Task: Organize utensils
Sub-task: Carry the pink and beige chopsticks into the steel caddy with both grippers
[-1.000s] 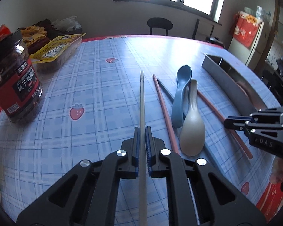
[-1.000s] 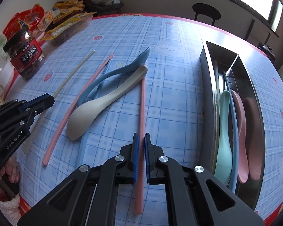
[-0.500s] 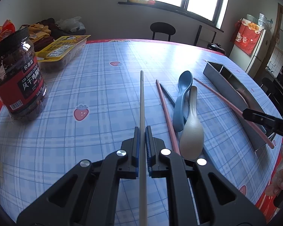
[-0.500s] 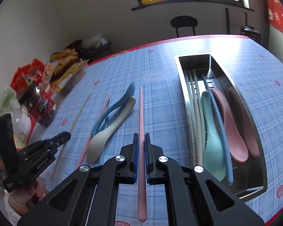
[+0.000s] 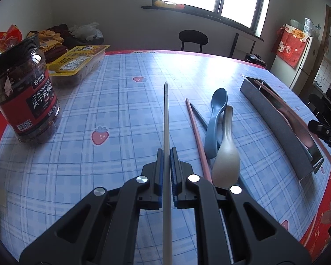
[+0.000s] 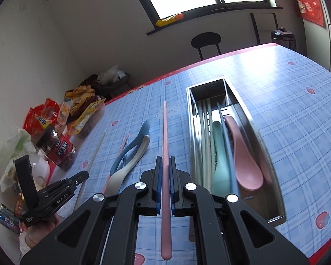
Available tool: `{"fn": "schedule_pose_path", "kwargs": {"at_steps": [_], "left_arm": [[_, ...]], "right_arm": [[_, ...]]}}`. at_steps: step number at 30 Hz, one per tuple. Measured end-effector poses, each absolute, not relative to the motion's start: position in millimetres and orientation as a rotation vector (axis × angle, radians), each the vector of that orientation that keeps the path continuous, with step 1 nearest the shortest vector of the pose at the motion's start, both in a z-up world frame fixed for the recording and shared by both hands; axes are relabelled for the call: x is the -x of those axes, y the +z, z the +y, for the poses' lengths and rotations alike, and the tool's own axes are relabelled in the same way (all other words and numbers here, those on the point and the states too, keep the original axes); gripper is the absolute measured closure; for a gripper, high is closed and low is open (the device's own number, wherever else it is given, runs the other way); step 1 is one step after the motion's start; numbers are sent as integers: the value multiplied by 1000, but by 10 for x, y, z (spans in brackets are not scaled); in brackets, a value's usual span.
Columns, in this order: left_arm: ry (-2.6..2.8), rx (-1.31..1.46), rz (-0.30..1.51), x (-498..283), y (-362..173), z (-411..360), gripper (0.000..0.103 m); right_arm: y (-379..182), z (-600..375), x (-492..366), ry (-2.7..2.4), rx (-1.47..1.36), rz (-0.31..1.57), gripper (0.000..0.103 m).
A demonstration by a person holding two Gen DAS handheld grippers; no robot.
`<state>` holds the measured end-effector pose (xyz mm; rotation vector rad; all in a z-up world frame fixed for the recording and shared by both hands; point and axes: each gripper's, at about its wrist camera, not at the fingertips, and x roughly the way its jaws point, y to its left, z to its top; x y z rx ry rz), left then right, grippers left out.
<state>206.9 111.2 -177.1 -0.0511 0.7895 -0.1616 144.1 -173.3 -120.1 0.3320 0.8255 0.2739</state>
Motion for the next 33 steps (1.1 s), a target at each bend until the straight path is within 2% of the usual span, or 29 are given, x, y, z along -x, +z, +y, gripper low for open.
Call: {"fn": "schedule_pose_path", "kwargs": {"at_steps": [14,25,33], "left_arm": [[-111,44,738,-1976,-1449,830,93],[-295,244,773,-2147,-1261,104,93],[-391,361,858,-2447,-1323,-547,93]], "right_arm": [[-1106,-2247,-1517,281,-399,754,97],[-1242,-2546,-1800,300,-492,734,97],[-1440,-2661,-1909,301,-557,750,97]]}}
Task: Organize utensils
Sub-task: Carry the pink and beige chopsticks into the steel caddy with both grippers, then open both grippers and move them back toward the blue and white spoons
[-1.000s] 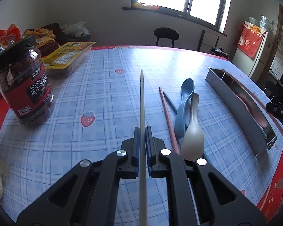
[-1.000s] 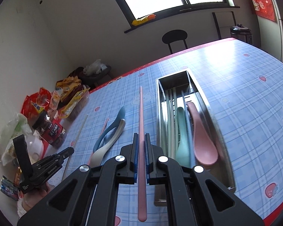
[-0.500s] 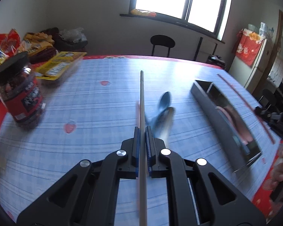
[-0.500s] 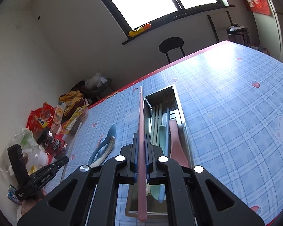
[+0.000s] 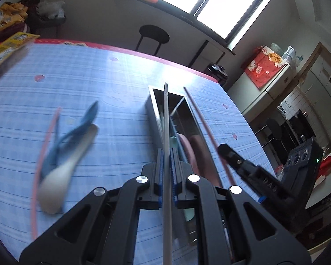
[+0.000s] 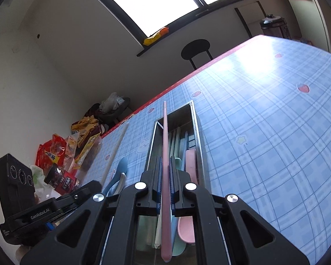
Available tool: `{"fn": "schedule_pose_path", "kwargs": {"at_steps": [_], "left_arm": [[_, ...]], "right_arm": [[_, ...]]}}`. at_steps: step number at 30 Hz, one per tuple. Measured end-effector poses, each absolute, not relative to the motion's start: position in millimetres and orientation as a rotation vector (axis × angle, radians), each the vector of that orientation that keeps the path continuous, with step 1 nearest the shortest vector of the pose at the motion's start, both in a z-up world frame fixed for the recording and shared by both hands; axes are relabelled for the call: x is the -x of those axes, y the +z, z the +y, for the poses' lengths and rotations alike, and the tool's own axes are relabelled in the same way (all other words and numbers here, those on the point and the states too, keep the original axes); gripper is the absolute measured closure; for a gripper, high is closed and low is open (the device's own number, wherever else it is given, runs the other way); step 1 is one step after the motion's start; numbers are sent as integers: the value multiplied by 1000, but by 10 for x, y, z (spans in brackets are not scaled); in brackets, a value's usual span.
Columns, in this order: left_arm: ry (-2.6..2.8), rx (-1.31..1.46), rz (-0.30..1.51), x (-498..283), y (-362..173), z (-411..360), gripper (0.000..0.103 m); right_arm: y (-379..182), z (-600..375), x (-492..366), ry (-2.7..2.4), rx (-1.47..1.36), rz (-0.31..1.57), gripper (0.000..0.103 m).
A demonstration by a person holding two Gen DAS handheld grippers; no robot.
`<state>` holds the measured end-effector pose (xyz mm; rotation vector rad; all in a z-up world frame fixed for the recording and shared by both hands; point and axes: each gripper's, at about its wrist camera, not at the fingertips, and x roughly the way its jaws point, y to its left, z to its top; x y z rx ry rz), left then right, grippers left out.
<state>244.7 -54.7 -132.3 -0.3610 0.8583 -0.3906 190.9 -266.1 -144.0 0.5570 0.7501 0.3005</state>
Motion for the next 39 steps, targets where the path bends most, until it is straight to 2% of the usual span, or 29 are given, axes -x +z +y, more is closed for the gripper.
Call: {"fn": "schedule_pose_path", "kwargs": {"at_steps": [14,25,28,30,32,33,35,36,38,39], "left_arm": [[-348,500,961,-2785,-1746,-928,93],[-300,503,957,-2870,-1783,-941,93],[-319,502,950,-2887,-1738,-963,82],[-321,485,930,-2884,-1660,-969,76],[-314,452,891,-2863,-1537,-948,66],[-309,438,869,-2844,-1469,-924,62],[-295,417,826,-2802,-1322,-842,49],[-289,403,806,-2778,-1251,-797,46],[-267,366,767,-2718,-1113,-694,29],[-255,350,746,-2681,-1051,-638,25]], "right_arm": [[-1661,-2758,-2020,314,-643,849,97],[-1705,-2684,-2053,316,-644,865,96],[-1691,-2684,-2065,337,-642,865,93],[-1655,-2686,-2056,349,-642,851,82],[-1591,-2711,-2021,347,-638,811,61],[-1548,-2723,-2001,343,-627,787,57],[-1461,-2734,-1958,320,-589,737,37],[-1432,-2739,-1948,306,-571,722,31],[-1382,-2733,-1925,273,-527,690,13],[-1361,-2726,-1912,259,-505,675,10]]}}
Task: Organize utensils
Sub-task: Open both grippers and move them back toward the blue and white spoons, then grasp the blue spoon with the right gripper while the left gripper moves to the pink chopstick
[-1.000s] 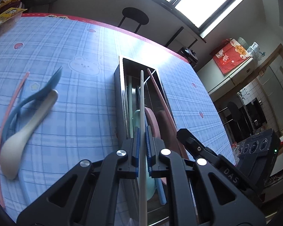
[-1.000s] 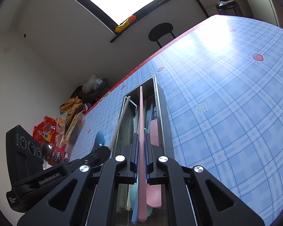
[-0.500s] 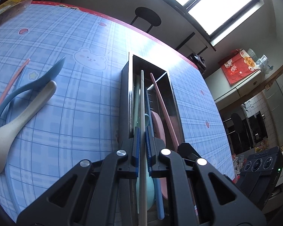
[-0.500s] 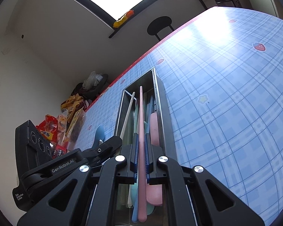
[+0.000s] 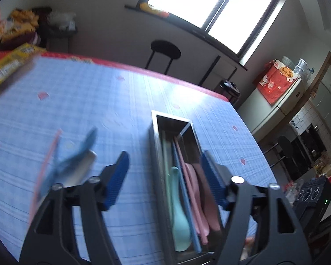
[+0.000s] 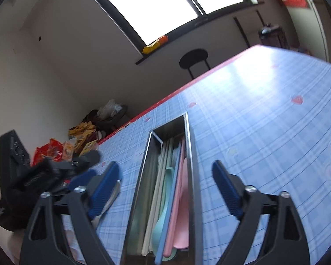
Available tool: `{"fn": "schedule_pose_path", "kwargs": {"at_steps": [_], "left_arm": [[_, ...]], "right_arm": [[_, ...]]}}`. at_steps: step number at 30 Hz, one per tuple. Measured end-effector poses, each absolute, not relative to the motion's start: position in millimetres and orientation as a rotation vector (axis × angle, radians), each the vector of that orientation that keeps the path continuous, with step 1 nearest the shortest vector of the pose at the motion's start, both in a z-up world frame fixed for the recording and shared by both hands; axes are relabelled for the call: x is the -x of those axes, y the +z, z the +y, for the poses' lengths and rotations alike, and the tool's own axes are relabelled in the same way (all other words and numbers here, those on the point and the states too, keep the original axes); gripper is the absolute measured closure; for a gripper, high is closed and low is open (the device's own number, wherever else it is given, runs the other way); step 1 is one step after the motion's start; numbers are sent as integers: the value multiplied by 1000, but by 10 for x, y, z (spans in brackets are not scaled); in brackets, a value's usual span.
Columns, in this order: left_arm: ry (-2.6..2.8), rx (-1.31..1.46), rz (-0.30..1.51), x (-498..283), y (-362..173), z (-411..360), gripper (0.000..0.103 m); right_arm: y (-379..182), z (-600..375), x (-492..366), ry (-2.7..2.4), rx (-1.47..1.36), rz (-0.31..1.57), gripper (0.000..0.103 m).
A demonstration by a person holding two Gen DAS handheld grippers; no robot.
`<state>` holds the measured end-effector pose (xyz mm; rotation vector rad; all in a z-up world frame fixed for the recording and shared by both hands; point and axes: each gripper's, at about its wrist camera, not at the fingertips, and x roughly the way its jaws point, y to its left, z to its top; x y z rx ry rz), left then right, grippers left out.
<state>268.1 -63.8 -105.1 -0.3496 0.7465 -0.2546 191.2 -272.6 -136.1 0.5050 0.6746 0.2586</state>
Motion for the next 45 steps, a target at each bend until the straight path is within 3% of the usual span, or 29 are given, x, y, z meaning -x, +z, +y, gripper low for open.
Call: {"fn": "schedule_pose_path", "kwargs": {"at_steps": [1,3,5,17,27,31,33,38,43,45], "left_arm": [[-242,332,726,-2641,-994,-570,19],[-210,284,690,-2549,-884,-428,17],[-177,230,666,-2471,-807,-308,6],[-61,-9,628,-1920,-934,469,6],[-45,-26,633,-1763,-1227,937,8],[-76,37,658,-1814,-1314,1039,26],[-88,89,674,-1866,-1365,1097,30],[-121,130,706,-2080,-1412,1120,53],[-128,142,710,-2306,-1488,1126,65],[-141,160,705,-2324,-1554,1144,66]], "right_arm": [[-1345,-2714,-1905,252,-483,663,6],[-1328,-2687,-1890,230,-440,645,6],[-1322,-2648,-1899,216,-401,642,6],[-1274,-2326,-1784,182,-175,597,6],[-1208,-1716,-1667,314,-130,667,7],[-1252,-1307,-1587,391,-62,714,24],[-1283,-1112,-1555,423,-29,737,31],[-1358,-856,-1701,477,-92,854,58],[-1464,-745,-1974,484,-207,969,81],[-1504,-719,-2071,479,-242,997,83]]}}
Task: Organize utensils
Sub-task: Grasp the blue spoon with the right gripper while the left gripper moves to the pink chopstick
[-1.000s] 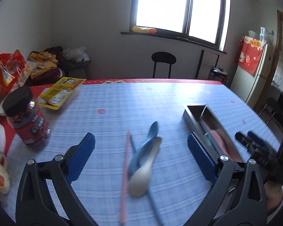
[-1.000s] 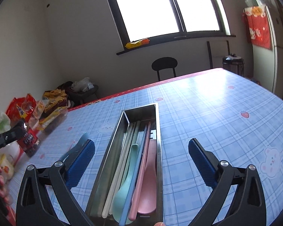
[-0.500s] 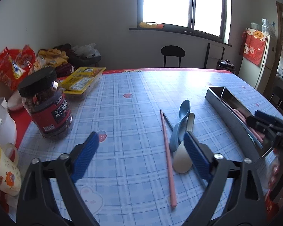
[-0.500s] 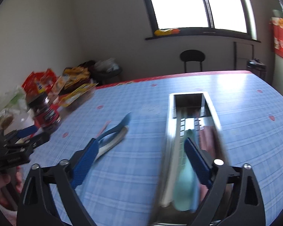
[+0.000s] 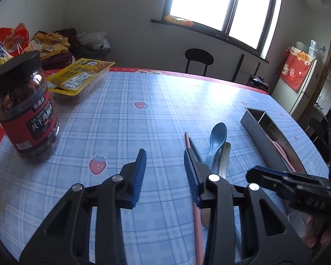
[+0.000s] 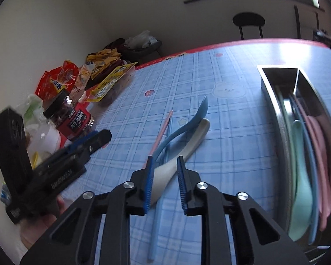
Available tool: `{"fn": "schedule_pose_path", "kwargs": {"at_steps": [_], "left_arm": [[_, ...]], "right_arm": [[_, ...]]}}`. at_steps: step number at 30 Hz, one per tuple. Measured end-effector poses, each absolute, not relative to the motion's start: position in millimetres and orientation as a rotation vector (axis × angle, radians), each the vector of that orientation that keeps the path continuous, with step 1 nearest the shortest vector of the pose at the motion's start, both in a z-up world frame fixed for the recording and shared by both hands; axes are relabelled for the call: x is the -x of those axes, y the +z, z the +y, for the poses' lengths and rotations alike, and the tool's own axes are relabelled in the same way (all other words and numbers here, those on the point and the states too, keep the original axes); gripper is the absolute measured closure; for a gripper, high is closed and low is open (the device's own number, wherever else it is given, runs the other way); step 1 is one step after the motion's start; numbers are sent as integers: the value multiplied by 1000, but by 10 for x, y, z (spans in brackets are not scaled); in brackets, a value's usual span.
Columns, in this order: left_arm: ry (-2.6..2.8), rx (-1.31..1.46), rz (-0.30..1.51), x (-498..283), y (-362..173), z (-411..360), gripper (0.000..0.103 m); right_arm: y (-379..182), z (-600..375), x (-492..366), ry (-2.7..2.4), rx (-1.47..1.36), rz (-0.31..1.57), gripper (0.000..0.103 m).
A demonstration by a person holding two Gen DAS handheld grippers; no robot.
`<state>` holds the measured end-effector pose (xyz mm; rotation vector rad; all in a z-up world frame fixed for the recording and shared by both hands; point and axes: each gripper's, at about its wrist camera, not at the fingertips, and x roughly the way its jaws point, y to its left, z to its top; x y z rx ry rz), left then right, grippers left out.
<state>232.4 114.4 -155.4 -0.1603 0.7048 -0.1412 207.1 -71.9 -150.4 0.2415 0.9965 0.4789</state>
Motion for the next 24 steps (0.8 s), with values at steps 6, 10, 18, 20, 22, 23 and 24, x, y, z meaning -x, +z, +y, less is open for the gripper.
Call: {"fn": "schedule_pose_path", "kwargs": {"at_steps": [6,10,18,20,22,23,24], "left_arm": [[-192,139,730,-2334,-1617,1160,70],[-195,131,748,-2340,-1665,1146,70],[-205,86,755,-2315,-1679,1048,69],[-206,85,765,-2320,-1698,1043,69],[-208,85,771,-2320,-1712,1041,69],[-209,83,774,-2320,-1719,1035,68],[-209,82,776,-2322,-1727,1026,68]], "right_arm": [[-1674,-600,-2452,441,-369,1090,83],[-1830,-536,-2648,365,-439,1164,83],[-1955,-461,-2755,261,-478,1202,83],[-1938,-447,-2771,255,-464,1199,84],[-1938,-471,-2763,256,-472,1197,85],[-1943,-462,-2765,259,-476,1196,88],[-1936,-462,-2754,262,-470,1193,89]]}}
